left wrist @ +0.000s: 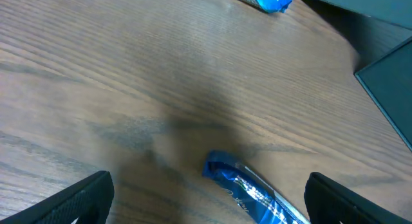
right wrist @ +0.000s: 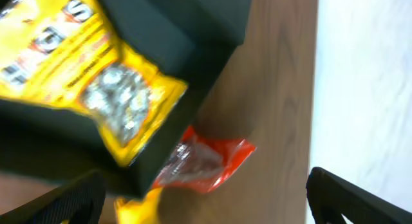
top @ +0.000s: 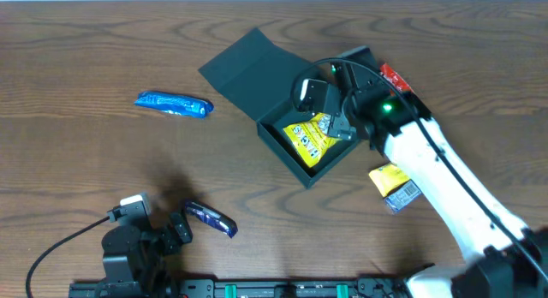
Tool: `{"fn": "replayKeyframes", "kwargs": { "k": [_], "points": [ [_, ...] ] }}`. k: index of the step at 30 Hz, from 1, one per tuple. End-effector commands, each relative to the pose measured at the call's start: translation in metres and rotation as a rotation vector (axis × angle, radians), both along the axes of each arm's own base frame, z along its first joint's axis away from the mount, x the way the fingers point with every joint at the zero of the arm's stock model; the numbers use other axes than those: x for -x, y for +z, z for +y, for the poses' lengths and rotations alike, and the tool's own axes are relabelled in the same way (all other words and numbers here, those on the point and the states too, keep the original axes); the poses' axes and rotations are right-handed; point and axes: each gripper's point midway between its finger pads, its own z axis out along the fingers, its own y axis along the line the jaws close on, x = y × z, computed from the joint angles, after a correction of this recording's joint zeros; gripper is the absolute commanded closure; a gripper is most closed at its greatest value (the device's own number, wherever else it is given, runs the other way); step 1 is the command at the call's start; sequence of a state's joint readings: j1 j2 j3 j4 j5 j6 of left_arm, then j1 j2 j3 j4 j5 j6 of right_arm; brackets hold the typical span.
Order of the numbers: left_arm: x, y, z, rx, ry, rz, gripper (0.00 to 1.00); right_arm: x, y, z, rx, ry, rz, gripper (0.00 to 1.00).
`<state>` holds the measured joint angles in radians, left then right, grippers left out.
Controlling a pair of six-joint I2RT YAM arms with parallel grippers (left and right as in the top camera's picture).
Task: Pack container
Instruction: 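Lower the yellow bag into the box and release it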
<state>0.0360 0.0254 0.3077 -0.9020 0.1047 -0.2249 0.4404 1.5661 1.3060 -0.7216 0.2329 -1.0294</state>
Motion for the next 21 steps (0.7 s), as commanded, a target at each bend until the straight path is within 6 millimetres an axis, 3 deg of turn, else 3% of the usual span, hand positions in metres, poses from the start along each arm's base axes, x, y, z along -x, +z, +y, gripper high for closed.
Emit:
{"fn": "replayKeyframes", "kwargs": {
  "k": [1,7,21],
  "points": [
    [0.011,-0.017,0.001,-0.005,0.0,0.075,0.05,-0.005,0.004,0.013,-0.009,0.112,-0.005,0.01],
    [0.011,-0.017,0.001,-0.005,0.0,0.075,0.05,0.019,-0.023,-0.002,0.056,0.148,0.162,0.01],
    [0.011,-0.017,0.001,-0.005,0.0,0.075,0.05,0.033,-0.067,0.017,-0.008,0.337,0.337,0.02]
  ]
}}
